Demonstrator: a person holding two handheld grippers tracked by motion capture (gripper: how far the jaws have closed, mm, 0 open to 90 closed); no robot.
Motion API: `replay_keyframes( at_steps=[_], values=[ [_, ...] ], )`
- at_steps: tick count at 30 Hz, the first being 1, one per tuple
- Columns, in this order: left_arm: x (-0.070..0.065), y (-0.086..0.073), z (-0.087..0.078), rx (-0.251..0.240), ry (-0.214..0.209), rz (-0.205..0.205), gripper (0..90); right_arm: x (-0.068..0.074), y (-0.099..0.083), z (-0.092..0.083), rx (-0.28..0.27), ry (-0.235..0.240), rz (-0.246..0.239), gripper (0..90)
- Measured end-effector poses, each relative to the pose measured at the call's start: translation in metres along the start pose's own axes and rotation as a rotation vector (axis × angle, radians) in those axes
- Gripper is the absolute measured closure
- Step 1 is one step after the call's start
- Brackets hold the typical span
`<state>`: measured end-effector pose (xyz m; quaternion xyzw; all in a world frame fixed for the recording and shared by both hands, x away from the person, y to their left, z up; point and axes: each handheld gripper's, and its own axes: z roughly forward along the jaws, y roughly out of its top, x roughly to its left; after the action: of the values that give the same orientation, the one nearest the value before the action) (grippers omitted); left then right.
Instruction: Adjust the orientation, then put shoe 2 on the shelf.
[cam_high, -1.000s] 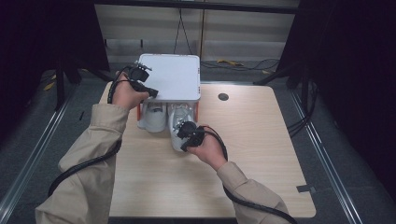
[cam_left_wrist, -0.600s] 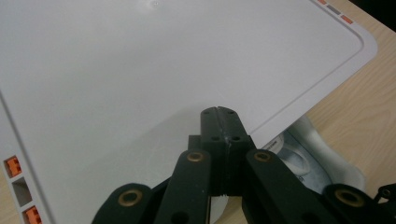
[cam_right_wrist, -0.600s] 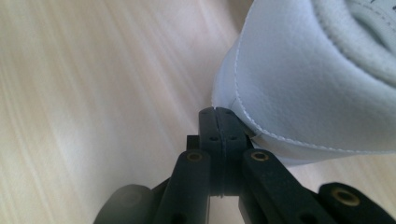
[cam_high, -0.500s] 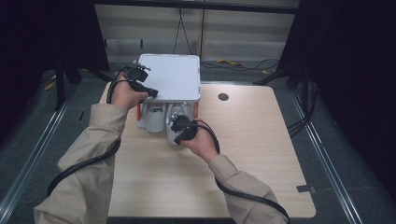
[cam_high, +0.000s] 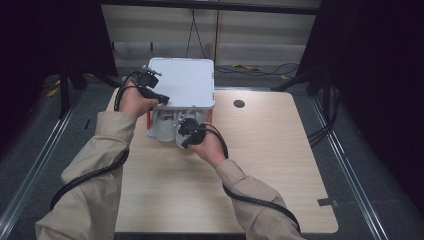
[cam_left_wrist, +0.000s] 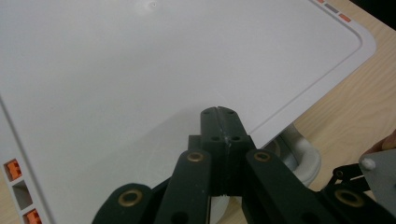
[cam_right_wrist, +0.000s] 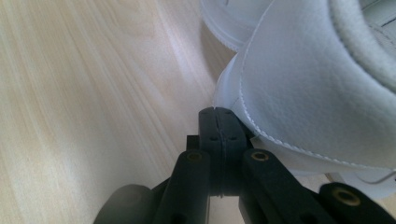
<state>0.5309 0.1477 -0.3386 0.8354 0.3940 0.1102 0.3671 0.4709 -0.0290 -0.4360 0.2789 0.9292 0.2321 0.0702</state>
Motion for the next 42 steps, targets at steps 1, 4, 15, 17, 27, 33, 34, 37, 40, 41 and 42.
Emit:
replay_keyframes(
  at_steps=[1, 4, 15, 17, 27, 33, 34, 37, 40, 41, 42],
  values=[
    [0.0, 0.001, 0.0, 0.006, 0.004, 0.005, 90.0, -0.001, 0.0, 0.0, 0.0, -0.007, -0.002, 90.0],
    [0.0, 0.001, 0.0, 0.006, 0.0, 0.0, 90.0, -0.007, 0.001, 0.001, -0.009, -0.043, 0.0, 90.0],
    [0.0, 0.002, 0.0, 0.012, 0.004, 0.009, 90.0, -0.017, 0.009, 0.006, 0.003, -0.086, -0.001, 90.0],
    [0.0, 0.001, 0.0, 0.008, 0.004, 0.005, 90.0, -0.02, 0.008, 0.008, -0.004, -0.074, 0.022, 90.0],
    [0.001, 0.001, -0.001, 0.004, 0.019, 0.0, 86.7, -0.016, 0.006, 0.006, -0.023, -0.042, 0.062, 76.4],
    [-0.002, 0.003, -0.004, 0.01, 0.045, -0.031, 76.4, -0.015, -0.012, -0.011, -0.007, 0.027, 0.111, 57.9],
    [-0.001, 0.002, -0.005, 0.009, 0.047, -0.045, 74.1, -0.015, -0.016, -0.014, 0.006, 0.032, 0.113, 56.0],
    [-0.001, 0.0, -0.01, 0.02, 0.041, -0.065, 64.9, -0.016, -0.029, -0.027, 0.013, 0.04, 0.125, 46.9],
    [-0.003, -0.004, -0.016, 0.009, 0.018, -0.082, 59.2, -0.019, -0.041, -0.037, -0.001, 0.039, 0.137, 40.9],
    [-0.004, -0.006, -0.02, 0.006, 0.009, -0.089, 57.6, -0.019, -0.045, -0.041, -0.002, 0.036, 0.149, 38.9],
    [-0.005, -0.007, -0.022, 0.009, 0.014, -0.092, 54.7, -0.021, -0.051, -0.046, -0.008, 0.028, 0.157, 37.3]
  ],
)
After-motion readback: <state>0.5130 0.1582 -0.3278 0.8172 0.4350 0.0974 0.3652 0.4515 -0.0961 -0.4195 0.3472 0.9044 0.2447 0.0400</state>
